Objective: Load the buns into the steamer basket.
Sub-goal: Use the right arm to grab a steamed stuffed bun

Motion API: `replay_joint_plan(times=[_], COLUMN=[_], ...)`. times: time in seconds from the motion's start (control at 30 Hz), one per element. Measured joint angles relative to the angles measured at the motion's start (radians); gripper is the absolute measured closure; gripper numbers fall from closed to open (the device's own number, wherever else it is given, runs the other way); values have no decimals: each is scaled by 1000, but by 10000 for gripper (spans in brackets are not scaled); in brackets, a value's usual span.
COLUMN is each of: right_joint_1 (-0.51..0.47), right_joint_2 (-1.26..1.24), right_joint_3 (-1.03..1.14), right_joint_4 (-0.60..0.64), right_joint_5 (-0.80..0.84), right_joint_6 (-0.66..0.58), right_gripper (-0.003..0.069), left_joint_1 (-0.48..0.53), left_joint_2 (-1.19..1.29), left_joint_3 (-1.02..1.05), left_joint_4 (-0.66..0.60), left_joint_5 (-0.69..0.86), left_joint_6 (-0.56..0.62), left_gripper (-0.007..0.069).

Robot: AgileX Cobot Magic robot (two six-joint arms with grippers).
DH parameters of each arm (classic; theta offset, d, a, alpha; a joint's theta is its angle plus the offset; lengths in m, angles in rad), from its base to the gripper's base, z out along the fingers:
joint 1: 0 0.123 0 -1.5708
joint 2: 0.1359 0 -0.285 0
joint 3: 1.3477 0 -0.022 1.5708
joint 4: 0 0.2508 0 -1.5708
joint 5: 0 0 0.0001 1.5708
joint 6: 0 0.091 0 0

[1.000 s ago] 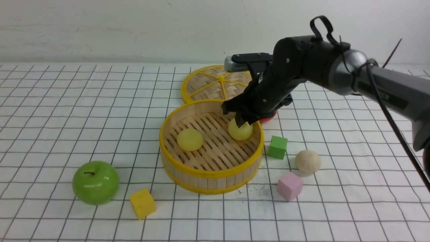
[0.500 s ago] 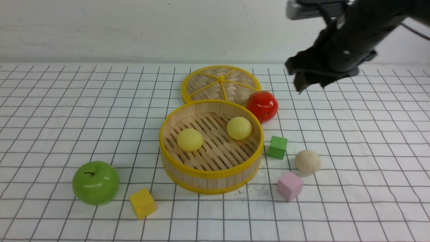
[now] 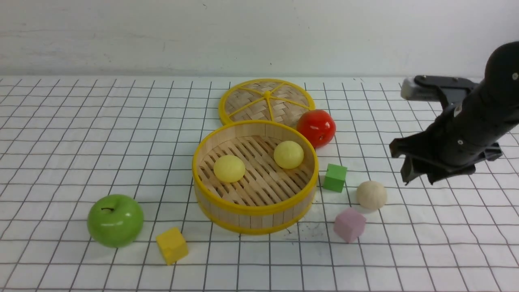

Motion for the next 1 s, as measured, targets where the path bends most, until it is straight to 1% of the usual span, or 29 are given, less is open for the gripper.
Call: replay_joint_plan(times=[0.23, 0.37, 0.5, 0.83, 1.0], right_joint_1=[11, 54, 89, 102, 105], right_joint_2=[42, 62, 93, 149, 172], right_joint_3=[13, 13, 12, -22, -24], right_joint_4=[1, -22, -40, -68, -141], right_joint_5=[-36, -59, -90, -143, -189], right_joint_6=[-6, -32, -29, -19, -6], right_gripper=[302, 302, 302, 302, 309], left_joint_1=[0, 0, 0, 0, 0], left_joint_2=[0, 0, 0, 0, 0], left_joint_3=[0, 0, 0, 0, 0], left_joint_4=[0, 0, 0, 0, 0], left_joint_5=[0, 0, 0, 0, 0], left_joint_6=[0, 0, 0, 0, 0], left_gripper=[515, 511, 505, 495, 487])
